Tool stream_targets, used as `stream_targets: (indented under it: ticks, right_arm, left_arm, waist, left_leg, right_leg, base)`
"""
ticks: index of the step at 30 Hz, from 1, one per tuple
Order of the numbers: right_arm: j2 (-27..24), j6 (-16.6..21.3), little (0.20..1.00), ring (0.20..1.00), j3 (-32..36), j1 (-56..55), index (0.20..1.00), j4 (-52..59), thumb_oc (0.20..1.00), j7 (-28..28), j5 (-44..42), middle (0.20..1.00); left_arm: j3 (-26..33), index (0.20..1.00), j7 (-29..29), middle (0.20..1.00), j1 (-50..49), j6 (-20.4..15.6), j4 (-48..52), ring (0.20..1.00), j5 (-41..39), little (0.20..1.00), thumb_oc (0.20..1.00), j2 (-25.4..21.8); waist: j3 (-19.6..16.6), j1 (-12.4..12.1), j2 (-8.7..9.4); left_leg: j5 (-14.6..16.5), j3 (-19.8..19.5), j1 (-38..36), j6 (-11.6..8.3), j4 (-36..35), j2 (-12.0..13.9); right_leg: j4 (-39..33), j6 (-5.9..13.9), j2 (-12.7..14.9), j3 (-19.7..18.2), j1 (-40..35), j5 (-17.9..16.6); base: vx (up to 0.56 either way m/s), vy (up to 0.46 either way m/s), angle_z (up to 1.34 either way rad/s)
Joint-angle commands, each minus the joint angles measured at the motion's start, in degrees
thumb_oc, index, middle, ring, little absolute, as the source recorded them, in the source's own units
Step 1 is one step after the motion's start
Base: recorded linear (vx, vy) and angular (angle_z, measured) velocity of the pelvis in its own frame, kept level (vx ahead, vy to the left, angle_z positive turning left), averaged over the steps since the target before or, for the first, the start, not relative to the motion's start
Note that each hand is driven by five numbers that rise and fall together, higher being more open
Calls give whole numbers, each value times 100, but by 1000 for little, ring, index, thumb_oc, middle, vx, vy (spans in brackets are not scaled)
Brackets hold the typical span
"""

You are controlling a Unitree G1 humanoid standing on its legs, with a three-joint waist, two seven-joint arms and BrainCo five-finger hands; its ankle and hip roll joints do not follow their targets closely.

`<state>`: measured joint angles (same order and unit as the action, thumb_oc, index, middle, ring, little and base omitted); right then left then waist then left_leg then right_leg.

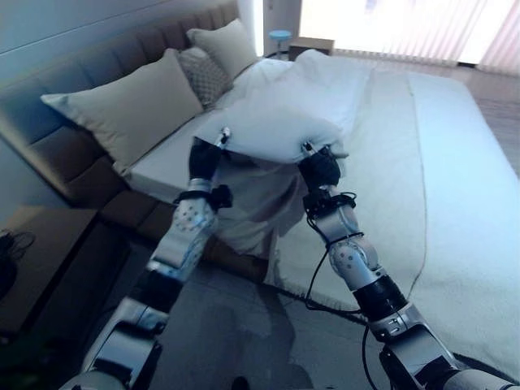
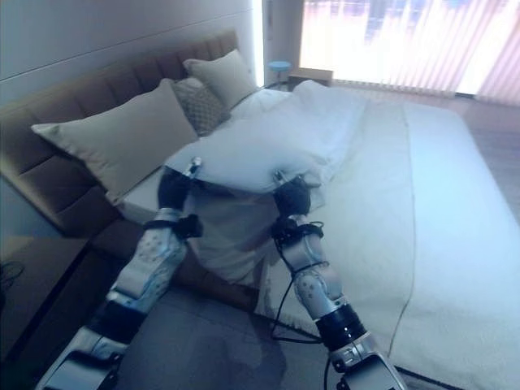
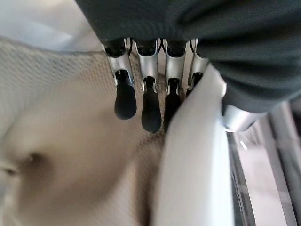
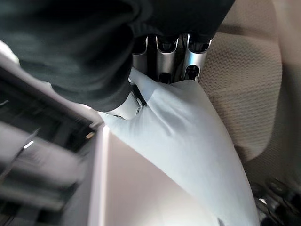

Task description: Make the bed

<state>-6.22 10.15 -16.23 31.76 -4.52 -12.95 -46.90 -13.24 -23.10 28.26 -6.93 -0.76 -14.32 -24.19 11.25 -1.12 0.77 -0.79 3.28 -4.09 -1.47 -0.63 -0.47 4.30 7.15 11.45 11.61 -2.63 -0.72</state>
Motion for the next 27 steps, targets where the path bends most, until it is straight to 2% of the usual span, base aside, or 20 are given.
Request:
stream_targets:
  ticks: [1,2,3,4,5,6,7,8,9,10,12,13,14,16,17,22,27]
  right_arm:
    - [-804,1077,200,200,1305,-981,200,596,200,101,522,200]
    - [-776,1049,200,200,1328,-1311,200,603,200,134,496,200]
    - [-833,912,200,200,1336,-1923,200,475,200,158,708,200]
    - [-838,910,200,200,1327,-1952,200,491,200,153,714,200]
    - [-772,789,200,200,1355,-2323,200,394,200,187,657,200]
    - [-777,604,200,200,1250,-2687,200,9,200,251,621,200]
    - [-781,608,200,200,1249,-2689,200,6,200,254,618,200]
    - [-717,306,200,200,1178,-2983,200,-601,200,236,721,200]
    - [-718,307,200,200,1177,-2983,200,-602,200,237,720,200]
    - [-621,42,200,200,1074,-3216,200,-1425,200,266,735,200]
    - [-593,-64,200,200,1031,-3282,200,-1715,200,257,796,200]
    - [-517,-249,200,200,953,-3318,200,-2207,200,267,635,200]
    - [-517,-249,200,200,955,-3315,200,-2208,200,267,635,200]
    - [-449,-472,200,200,781,-3198,200,-3058,200,209,474,200]
    - [-449,-472,200,200,782,-3192,200,-3061,200,210,473,200]
    - [-629,-598,200,200,329,-2516,200,-4059,200,6,1426,200]
    - [-558,-513,200,200,274,-2025,200,-4452,200,-169,1410,200]
  left_arm:
    - [2350,200,-918,200,-263,-1427,1125,200,669,200,200,-645]
    - [2456,200,-860,200,-582,-1424,1210,200,618,200,200,-440]
    - [2532,200,-716,200,-1166,-1378,1020,200,307,200,200,-24]
    - [2536,200,-706,200,-1194,-1380,1029,200,299,200,200,-13]
    - [2510,200,-582,200,-1497,-1357,925,200,56,200,200,256]
    - [2334,200,-303,200,-1918,-1346,599,200,-688,200,200,705]
    - [2336,200,-293,200,-1920,-1354,591,200,-700,200,200,705]
    - [2262,200,-98,200,-2417,-1190,86,200,-1262,200,200,1072]
    - [2263,200,-94,200,-2418,-1192,85,200,-1266,200,200,1072]
    - [2151,200,30,200,-2730,-937,-835,200,-1445,200,200,1185]
    - [2116,200,75,200,-2843,-850,-1200,200,-1480,200,200,1200]
    - [1992,200,102,200,-2902,-690,-2014,200,-1671,200,200,1256]
    - [1992,200,104,200,-2898,-692,-2018,200,-1673,200,200,1255]
    - [1817,200,85,200,-2769,-460,-3153,200,-1727,200,200,1261]
    - [1818,200,87,200,-2763,-462,-3158,200,-1729,200,200,1260]
    - [1496,200,-97,200,-2109,-453,-4704,200,-1472,200,200,1069]
    - [1389,200,-252,200,-1759,-548,-4999,200,-1502,200,200,1019]
  waist:
    - [-586,-248,-114]
    - [-595,-238,-74]
    - [-536,-220,19]
    - [-562,-219,13]
    - [-519,-195,33]
    - [-465,-151,38]
    - [-481,-152,36]
    - [-404,-215,47]
    - [-420,-212,48]
    - [-320,-233,24]
    - [-268,-250,6]
    - [-134,-254,-26]
    - [-146,-251,-24]
    - [133,-225,-97]
    - [122,-221,-96]
    - [490,-178,-154]
    - [669,-177,-157]
  left_leg:
    - [365,86,42,-34,-58,-125]
    - [339,88,-22,-26,-160,-169]
    - [295,52,-23,-12,-229,-255]
    - [272,55,-6,-11,-233,-255]
    - [240,-12,18,-26,-237,-285]
    - [144,-109,54,-19,-341,-309]
    - [121,-108,76,-19,-348,-308]
    - [73,-124,123,-25,-424,-304]
    - [54,-125,145,-23,-428,-306]
    - [-10,-184,295,-51,-437,-288]
    - [-72,-219,408,-64,-437,-280]
    - [-115,-263,531,-78,-437,-253]
    - [-127,-265,552,-76,-437,-256]
    - [-223,-318,813,-134,-437,-230]
    - [-234,-322,834,-133,-437,-233]
    - [-415,-358,1391,-268,-437,-194]
    - [-460,-285,1673,-317,-437,-171]
  right_leg:
    - [436,43,-13,296,262,121]
    - [346,7,-184,213,256,170]
    - [131,-84,-489,37,291,244]
    - [107,-91,-491,37,300,212]
    - [27,-104,-521,-90,254,254]
    - [-60,-160,-646,-346,300,202]
    - [-77,-163,-647,-346,317,175]
    - [-298,-119,-640,-225,313,53]
    - [-316,-120,-639,-223,328,28]
    - [-462,-110,-657,-145,372,-27]
    - [-530,-113,-650,-74,430,-79]
    - [-554,-128,-655,-10,500,-85]
    - [-560,-128,-653,-8,518,-98]
    - [-619,-151,-669,111,726,-148]
    - [-624,-151,-667,115,743,-159]
    - [-711,-168,-708,246,1221,-297]
    - [-788,-144,-727,262,1456,-378]
  base:
    - [93,66,-20]
    - [153,87,-20]
    - [105,46,-11]
    - [77,26,4]
    - [22,-2,24]
    - [23,-2,37]
    - [5,-66,63]
    - [-9,-57,52]
    - [-29,-119,42]
    - [-40,-61,20]
    - [-62,-77,30]
    - [-63,-68,27]
    - [-83,-71,18]
    - [-101,-54,30]
    - [-78,-41,31]
    - [-58,-31,21]
    - [-8,-9,2]
